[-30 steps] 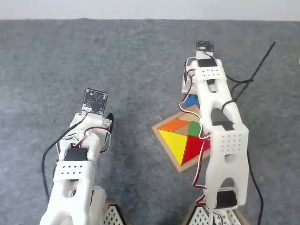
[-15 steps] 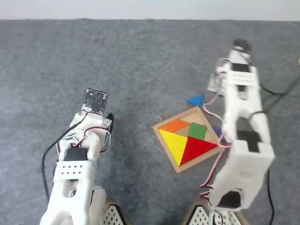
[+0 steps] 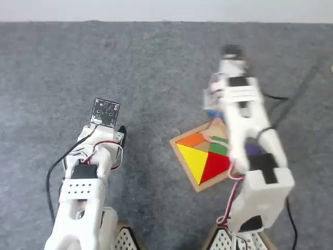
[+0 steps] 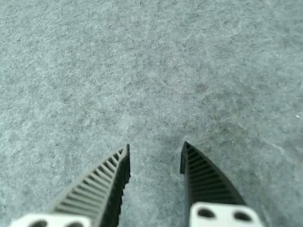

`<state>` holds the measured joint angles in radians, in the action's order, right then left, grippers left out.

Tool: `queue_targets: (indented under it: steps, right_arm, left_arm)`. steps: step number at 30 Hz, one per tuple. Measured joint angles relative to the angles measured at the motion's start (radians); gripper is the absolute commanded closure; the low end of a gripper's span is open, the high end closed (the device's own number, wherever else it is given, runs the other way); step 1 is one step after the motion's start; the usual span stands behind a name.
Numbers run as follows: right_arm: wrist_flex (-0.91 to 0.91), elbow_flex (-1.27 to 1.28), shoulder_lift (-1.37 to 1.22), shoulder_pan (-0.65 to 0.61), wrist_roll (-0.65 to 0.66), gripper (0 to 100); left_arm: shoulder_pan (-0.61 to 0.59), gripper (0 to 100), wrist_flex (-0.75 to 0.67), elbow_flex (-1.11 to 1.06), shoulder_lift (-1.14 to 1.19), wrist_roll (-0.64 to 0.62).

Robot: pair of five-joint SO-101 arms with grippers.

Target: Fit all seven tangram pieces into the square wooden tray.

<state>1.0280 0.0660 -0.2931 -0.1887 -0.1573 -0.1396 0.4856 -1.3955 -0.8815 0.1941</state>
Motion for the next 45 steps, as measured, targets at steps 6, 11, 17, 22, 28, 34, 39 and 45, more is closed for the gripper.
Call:
queue_targets:
  steps: [6, 11, 17, 22, 28, 34, 39, 45]
  right_arm:
    - [0.06, -0.069, -0.132, -0.06, 0.049, 72.3]
    - [0.074, -0.141, -0.236, -0.064, 0.101, 72.3]
    - [0.158, -0.287, -0.336, -0.044, 0.106, 74.0]
    - [0.186, -0.367, -0.377, 0.006, 0.106, 78.0]
    - [0.184, -0.43, -0.382, 0.107, 0.106, 77.5]
    - [0.184, -0.468, -0.382, 0.137, 0.101, 77.3]
    - [0.195, -0.473, -0.384, 0.137, 0.264, 70.5]
    - [0.238, -0.479, -0.384, 0.137, 0.571, 68.4]
  left_arm:
    - [0.0, 83, 0.0, 0.0, 0.0, 0.0]
    - [0.0, 83, 0.0, 0.0, 0.0, 0.0]
    - [0.0, 83, 0.0, 0.0, 0.0, 0.0]
    - [0.0, 83, 0.0, 0.0, 0.0, 0.0]
    - [0.0, 83, 0.0, 0.0, 0.0, 0.0]
    - [0.0, 83, 0.0, 0.0, 0.0, 0.0]
    - [0.0, 83, 0.0, 0.0, 0.0, 0.0]
    - [0.0, 83, 0.0, 0.0, 0.0, 0.0]
